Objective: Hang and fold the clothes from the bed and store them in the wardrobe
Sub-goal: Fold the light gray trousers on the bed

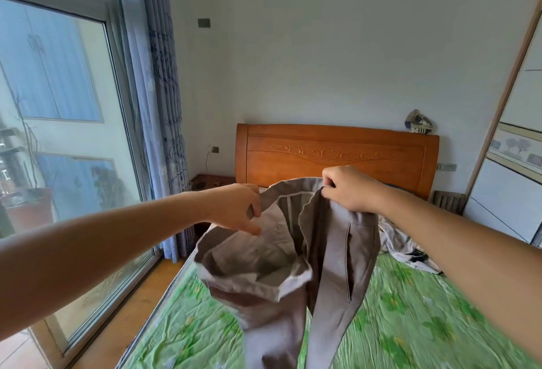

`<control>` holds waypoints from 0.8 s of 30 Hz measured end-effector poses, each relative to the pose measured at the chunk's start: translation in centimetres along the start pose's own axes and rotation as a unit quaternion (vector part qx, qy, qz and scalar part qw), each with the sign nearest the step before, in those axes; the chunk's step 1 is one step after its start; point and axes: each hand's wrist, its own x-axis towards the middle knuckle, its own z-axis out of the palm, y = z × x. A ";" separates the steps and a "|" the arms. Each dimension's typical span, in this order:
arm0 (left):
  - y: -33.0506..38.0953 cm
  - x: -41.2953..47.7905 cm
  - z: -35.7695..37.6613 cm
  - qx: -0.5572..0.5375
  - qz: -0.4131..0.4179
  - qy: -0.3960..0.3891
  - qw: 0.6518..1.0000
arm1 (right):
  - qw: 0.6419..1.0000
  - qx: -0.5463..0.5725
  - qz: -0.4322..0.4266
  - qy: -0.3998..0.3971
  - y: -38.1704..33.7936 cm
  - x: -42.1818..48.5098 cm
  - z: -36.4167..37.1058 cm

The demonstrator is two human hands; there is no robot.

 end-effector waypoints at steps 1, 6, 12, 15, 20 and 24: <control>0.2 0.0 0.4 -0.017 0.003 0.009 1.000 | 1.000 0.000 0.001 0.001 0.0 0.1 0.0; 0.4 0.3 1.7 -0.027 0.001 0.050 0.998 | 1.000 -0.004 -0.006 0.000 0.1 0.3 -0.4; -0.4 0.7 2.0 -0.033 0.037 0.077 0.996 | 1.000 -0.020 -0.017 -0.007 0.9 0.1 -0.9; -0.6 0.2 2.4 -0.059 -0.010 0.033 0.998 | 0.999 -0.037 -0.011 -0.026 1.3 -0.4 -1.1; 0.5 -2.3 4.5 0.078 -0.044 -0.092 0.992 | 0.999 -0.048 -0.009 -0.018 1.4 -0.5 -0.5; 0.8 -3.1 8.1 0.112 -0.023 -0.137 0.984 | 0.999 -0.048 -0.010 -0.024 1.1 -0.4 0.3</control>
